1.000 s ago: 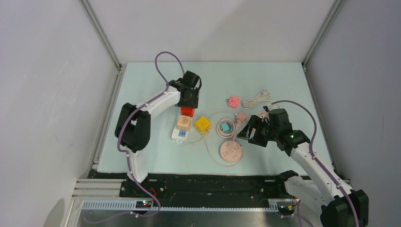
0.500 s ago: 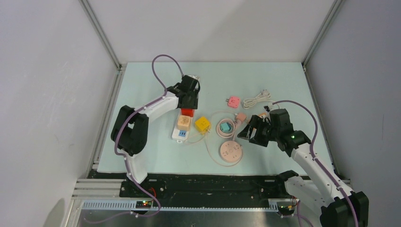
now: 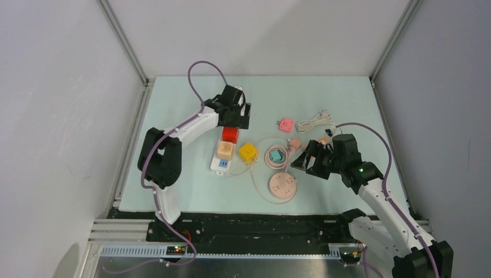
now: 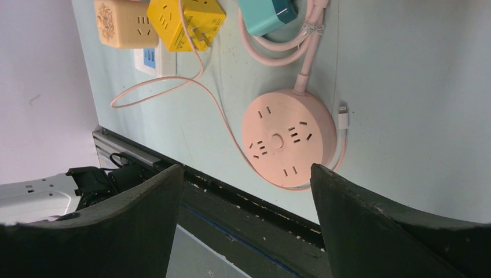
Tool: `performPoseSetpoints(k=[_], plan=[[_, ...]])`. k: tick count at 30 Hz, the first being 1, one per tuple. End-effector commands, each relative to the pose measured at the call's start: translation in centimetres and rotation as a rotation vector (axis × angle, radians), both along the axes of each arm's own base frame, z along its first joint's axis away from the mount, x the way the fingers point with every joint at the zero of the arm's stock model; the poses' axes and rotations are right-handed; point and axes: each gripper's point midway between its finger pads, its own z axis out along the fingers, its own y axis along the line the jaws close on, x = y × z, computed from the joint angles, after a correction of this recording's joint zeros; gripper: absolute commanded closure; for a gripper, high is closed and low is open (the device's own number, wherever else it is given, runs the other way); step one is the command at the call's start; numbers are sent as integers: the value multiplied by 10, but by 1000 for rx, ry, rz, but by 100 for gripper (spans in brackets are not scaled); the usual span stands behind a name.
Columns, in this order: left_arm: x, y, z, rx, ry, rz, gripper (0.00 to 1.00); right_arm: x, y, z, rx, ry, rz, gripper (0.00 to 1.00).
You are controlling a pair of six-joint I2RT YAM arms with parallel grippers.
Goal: Insert the plug
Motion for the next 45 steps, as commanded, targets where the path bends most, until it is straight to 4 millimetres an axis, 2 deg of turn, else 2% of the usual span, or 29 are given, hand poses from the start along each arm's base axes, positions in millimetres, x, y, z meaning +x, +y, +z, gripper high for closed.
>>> performPoseSetpoints(k=[1, 9, 15, 17, 19, 23, 25, 27, 29, 32, 36, 42, 45], plan=[[15, -7, 49, -31, -119, -61, 0, 2, 2, 12, 28, -47, 2, 16], [8, 5, 28, 6, -73, -31, 4, -3, -3, 13, 12, -53, -9, 16], [-2, 18, 9, 56, -41, -8, 2, -3, -4, 16, 6, -83, -2, 16], [-7, 18, 2, 51, -16, -12, 6, -4, -4, 16, 7, -86, -1, 16], [-10, 16, -5, 42, 5, -17, 13, -4, -4, 15, 9, -84, 2, 16], [-13, 13, -13, 34, 33, -45, 46, -6, -2, 14, 15, -76, 11, 17], [-16, 15, -19, 48, 44, -59, 56, -6, -2, 16, 20, -79, 14, 17], [-21, 17, -25, 60, 63, -82, 66, -6, -2, 17, 23, -83, 13, 17], [-30, 18, -34, 60, 94, -102, 71, -6, -2, 17, 22, -85, 12, 17], [-51, 27, -51, 81, 147, -117, 73, -7, -2, 17, 20, -84, 11, 17], [-74, 41, -62, 108, 181, -126, 73, -7, 0, 18, 30, -84, 20, 17], [-106, 61, -65, 141, 204, -171, 68, -8, 1, 11, 35, -70, 26, 17], [-119, 64, -60, 140, 229, -207, 66, -9, 2, 8, 35, -60, 29, 17]])
